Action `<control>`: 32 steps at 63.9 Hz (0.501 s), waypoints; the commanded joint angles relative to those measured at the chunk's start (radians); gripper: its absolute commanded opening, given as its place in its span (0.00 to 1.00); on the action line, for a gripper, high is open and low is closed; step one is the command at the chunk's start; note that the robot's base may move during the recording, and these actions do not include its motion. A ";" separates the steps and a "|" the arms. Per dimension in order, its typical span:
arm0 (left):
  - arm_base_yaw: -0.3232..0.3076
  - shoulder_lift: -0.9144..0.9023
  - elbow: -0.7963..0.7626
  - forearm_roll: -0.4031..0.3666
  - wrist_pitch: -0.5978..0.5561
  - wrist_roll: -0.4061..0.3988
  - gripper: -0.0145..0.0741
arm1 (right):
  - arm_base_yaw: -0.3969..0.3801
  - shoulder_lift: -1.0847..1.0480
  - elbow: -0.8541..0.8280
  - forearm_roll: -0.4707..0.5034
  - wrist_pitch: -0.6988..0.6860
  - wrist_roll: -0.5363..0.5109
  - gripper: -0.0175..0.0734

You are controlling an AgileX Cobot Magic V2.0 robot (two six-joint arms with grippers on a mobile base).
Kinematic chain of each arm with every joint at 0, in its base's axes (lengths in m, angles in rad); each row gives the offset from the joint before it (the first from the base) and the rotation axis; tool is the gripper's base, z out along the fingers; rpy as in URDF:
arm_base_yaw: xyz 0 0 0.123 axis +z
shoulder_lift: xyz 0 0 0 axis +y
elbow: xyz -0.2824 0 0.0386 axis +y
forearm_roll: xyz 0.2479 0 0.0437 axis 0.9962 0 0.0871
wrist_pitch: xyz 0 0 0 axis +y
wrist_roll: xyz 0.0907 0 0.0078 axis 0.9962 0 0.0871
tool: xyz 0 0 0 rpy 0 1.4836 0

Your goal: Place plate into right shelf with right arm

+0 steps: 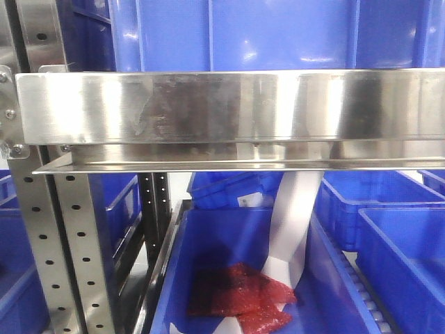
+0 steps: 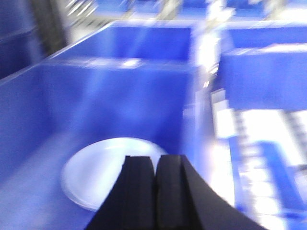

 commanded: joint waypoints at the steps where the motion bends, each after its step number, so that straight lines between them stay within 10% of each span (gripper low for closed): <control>1: -0.008 -0.002 0.008 -0.004 -0.087 0.003 0.11 | -0.007 -0.127 0.098 -0.051 -0.185 -0.007 0.25; 32: -0.008 -0.002 0.008 -0.004 -0.087 0.003 0.11 | -0.007 -0.795 0.966 -0.064 -0.462 -0.007 0.25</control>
